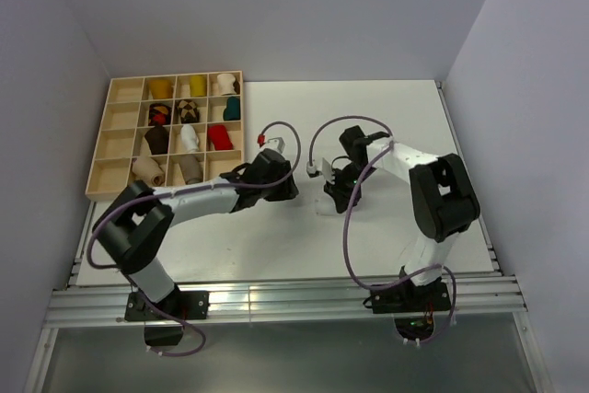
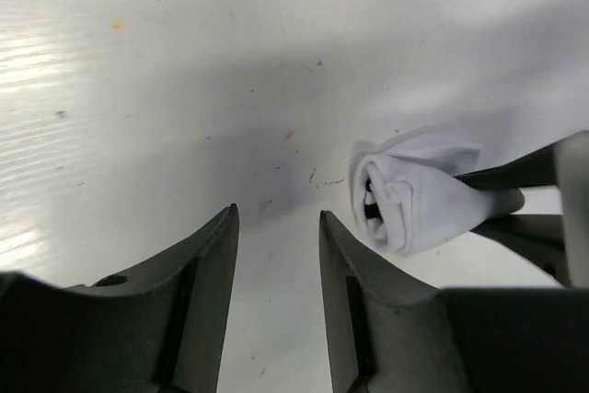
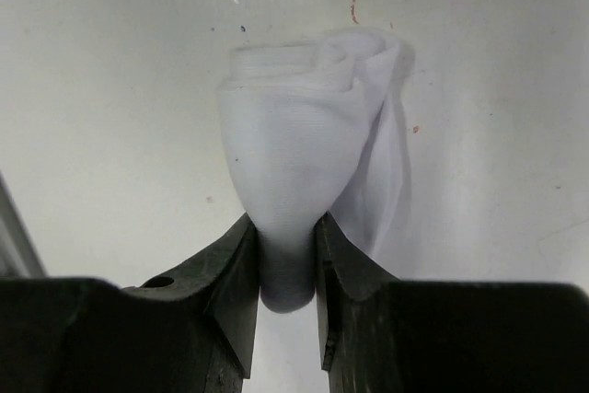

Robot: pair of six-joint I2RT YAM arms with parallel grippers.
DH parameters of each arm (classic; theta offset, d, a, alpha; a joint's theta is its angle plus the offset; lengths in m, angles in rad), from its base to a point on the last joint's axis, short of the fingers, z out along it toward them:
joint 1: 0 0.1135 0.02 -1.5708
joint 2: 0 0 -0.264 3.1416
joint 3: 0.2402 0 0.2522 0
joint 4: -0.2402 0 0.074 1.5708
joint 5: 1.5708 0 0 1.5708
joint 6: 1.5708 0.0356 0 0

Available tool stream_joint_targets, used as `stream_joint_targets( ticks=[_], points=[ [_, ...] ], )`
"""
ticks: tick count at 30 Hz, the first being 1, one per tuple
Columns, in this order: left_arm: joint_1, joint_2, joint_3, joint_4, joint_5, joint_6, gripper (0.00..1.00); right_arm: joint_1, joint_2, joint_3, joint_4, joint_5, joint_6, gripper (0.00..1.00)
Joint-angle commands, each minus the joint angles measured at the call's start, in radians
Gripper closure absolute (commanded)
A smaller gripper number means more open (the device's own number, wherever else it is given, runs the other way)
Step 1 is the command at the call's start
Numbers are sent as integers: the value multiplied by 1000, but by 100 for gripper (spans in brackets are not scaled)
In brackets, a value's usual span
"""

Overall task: Roll the socks
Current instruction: Roll the sock at the center of the board.

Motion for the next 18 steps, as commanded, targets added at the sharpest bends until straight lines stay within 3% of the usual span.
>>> stream_joint_targets(
  ticks=[1, 7, 12, 16, 18],
  points=[
    [-10, -139, -89, 172, -146, -31, 54, -33, 100, 87, -237, -19, -19, 81],
    [-88, -278, -290, 331, -354, 48, 49, -85, 278, 262, -398, -63, -46, 80],
    [-226, -203, -229, 336, -462, 271, 47, -93, 389, 356, -474, -59, -38, 80],
    [-320, -97, -160, 349, -358, 562, 44, -97, 452, 420, -517, -44, -20, 79],
    [-348, -41, -98, 330, -367, 627, 43, -99, 473, 448, -546, -47, -21, 79]
  ],
)
